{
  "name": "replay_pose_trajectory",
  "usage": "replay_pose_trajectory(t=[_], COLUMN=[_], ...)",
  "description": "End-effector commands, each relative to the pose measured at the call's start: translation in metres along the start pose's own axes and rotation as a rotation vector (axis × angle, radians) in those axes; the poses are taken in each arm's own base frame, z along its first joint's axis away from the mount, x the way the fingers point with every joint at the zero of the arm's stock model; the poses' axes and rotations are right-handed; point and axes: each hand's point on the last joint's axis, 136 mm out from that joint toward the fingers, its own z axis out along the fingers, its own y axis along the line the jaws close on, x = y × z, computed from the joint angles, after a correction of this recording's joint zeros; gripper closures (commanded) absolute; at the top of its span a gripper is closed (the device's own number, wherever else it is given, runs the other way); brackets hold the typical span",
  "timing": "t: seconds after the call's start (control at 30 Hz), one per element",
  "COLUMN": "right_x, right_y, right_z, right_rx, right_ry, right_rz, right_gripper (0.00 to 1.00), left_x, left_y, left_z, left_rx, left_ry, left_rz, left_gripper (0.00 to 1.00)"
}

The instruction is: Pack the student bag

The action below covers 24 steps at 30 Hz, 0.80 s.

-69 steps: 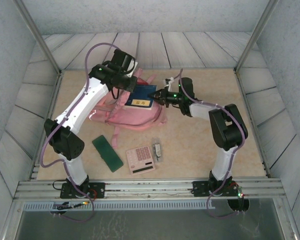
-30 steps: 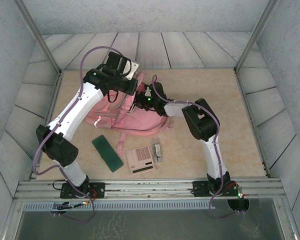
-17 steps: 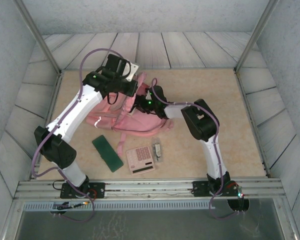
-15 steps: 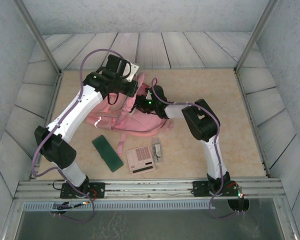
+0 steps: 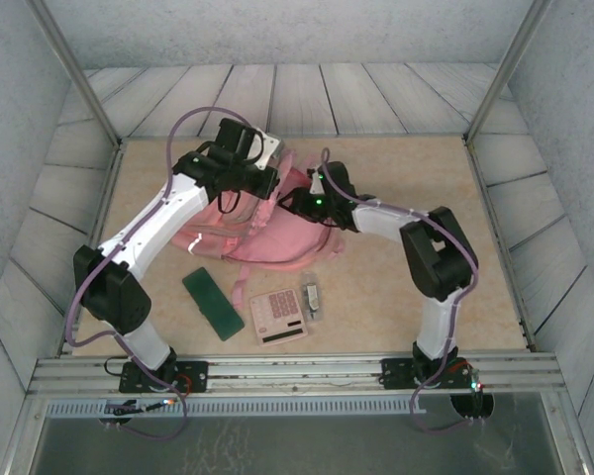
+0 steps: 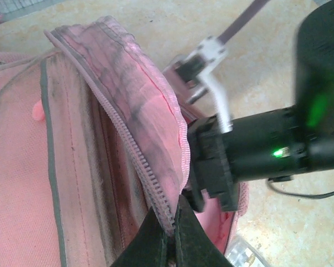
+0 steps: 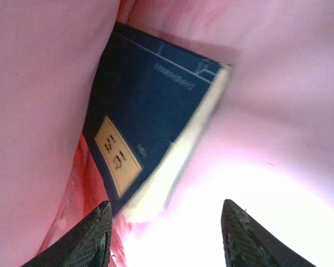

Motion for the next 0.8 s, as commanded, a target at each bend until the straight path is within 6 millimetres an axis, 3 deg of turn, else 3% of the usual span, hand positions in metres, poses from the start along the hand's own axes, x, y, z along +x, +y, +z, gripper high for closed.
replay_pose_trajectory(t=[0.0, 0.27, 0.43, 0.53, 0.77], right_x=[0.010, 0.021, 0.016, 0.017, 0.030], right_y=[-0.021, -0.063, -0.083, -0.090, -0.098], right_z=[-0.031, -0.104, -0.136, -0.144, -0.139], right_rx=[0.053, 0.258, 0.301, 0.304, 0.293], right_ry=[0.042, 0.010, -0.059, -0.076, -0.036], right_rz=[-0.073, -0.165, -0.131, -0.115, -0.108], right_gripper=[0.48, 0.45, 0.44, 0.44, 0.44], left_x=[-0.017, -0.009, -0.005, -0.002, -0.001], left_y=[-0.010, -0.012, -0.015, -0.020, -0.028], left_z=[0.000, 0.040, 0.075, 0.097, 0.149], left_rx=[0.050, 0.111, 0.139, 0.149, 0.157], left_ry=[-0.069, -0.029, 0.007, 0.030, 0.055], left_rz=[0.032, 0.017, 0.004, 0.006, -0.012], left_gripper=[1.00, 1.00, 1.00, 1.00, 1.00])
